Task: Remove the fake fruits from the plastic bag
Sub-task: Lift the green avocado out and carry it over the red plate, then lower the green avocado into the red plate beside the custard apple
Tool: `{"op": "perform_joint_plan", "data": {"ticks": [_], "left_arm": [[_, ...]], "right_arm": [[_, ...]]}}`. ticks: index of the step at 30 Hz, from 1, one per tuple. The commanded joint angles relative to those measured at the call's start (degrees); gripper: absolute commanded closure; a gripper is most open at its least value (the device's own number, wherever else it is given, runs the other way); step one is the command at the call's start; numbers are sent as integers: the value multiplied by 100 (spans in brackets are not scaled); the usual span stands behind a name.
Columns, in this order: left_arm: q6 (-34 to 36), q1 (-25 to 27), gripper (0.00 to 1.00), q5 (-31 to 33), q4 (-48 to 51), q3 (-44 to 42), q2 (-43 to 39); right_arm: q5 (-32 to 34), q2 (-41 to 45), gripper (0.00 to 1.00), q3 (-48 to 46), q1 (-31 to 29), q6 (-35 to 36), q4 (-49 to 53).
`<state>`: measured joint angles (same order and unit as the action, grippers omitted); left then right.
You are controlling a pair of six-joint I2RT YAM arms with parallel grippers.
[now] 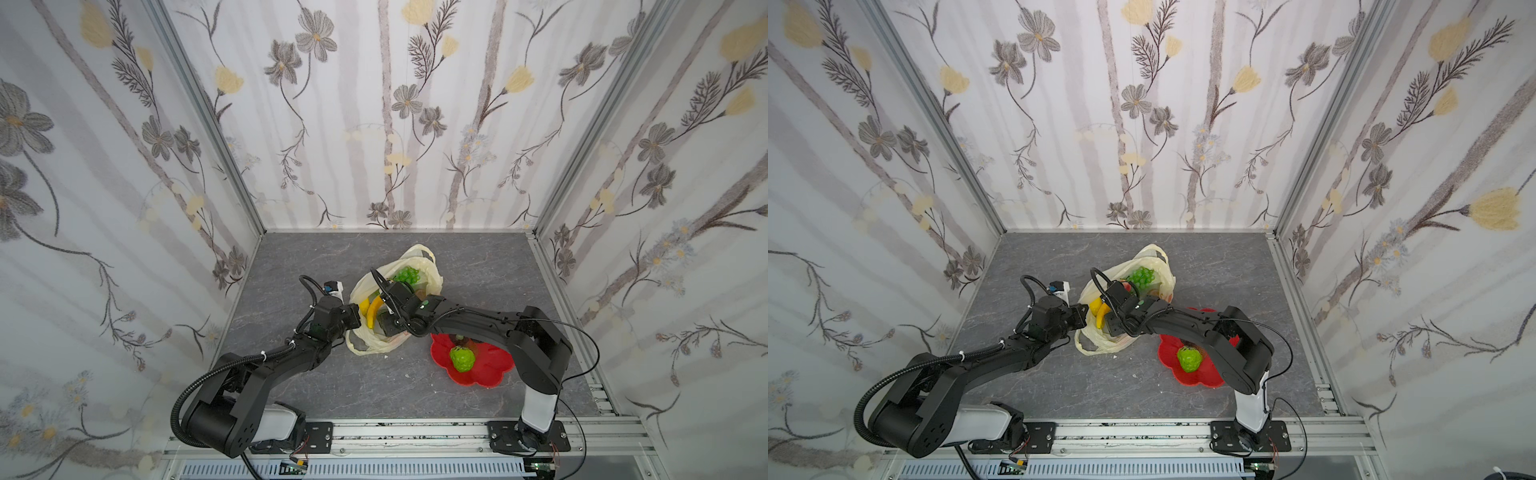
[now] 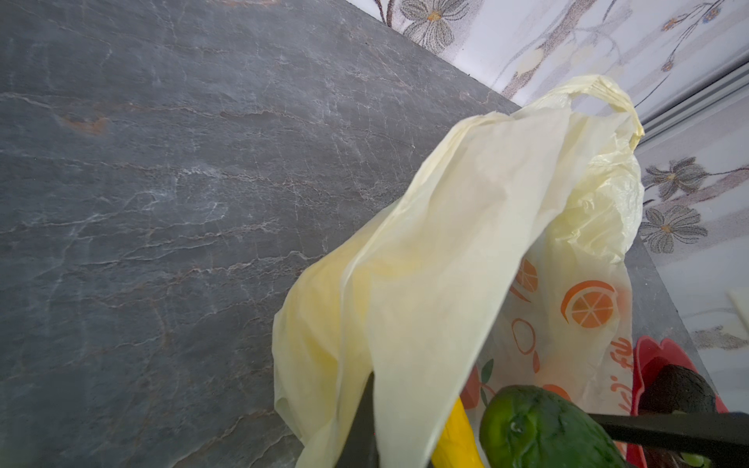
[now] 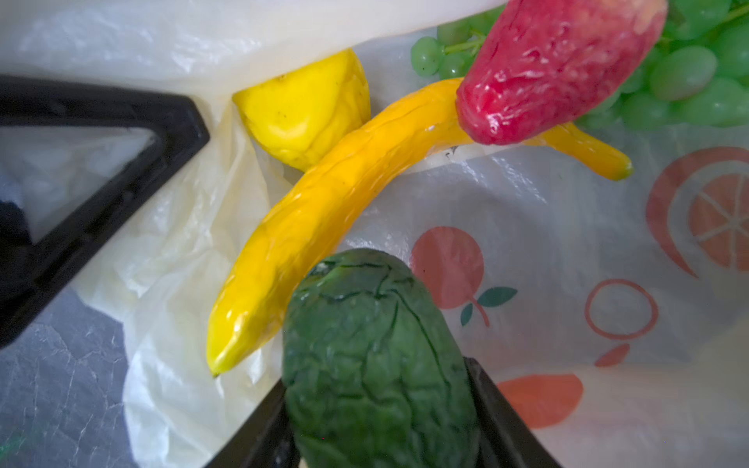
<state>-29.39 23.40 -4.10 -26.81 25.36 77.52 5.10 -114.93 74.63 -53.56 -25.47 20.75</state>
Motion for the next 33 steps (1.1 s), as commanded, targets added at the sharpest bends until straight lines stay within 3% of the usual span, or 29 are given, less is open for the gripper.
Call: {"op": "perform_joint_plan", "data": {"ticks": [1,21,33], "left_arm": [[-19,0,92,26,-149,-3,-25],[-29,-2,92,22,-149,-3,-26],[-35,-1,92,5,-148,5,9]], "right_arm": [[149,339,43,-159,-3,-115,152],[789,3654,45,-2354,208,-1095,1176],[1426,5623,49,-3742,1112,-2479,1407]]}}
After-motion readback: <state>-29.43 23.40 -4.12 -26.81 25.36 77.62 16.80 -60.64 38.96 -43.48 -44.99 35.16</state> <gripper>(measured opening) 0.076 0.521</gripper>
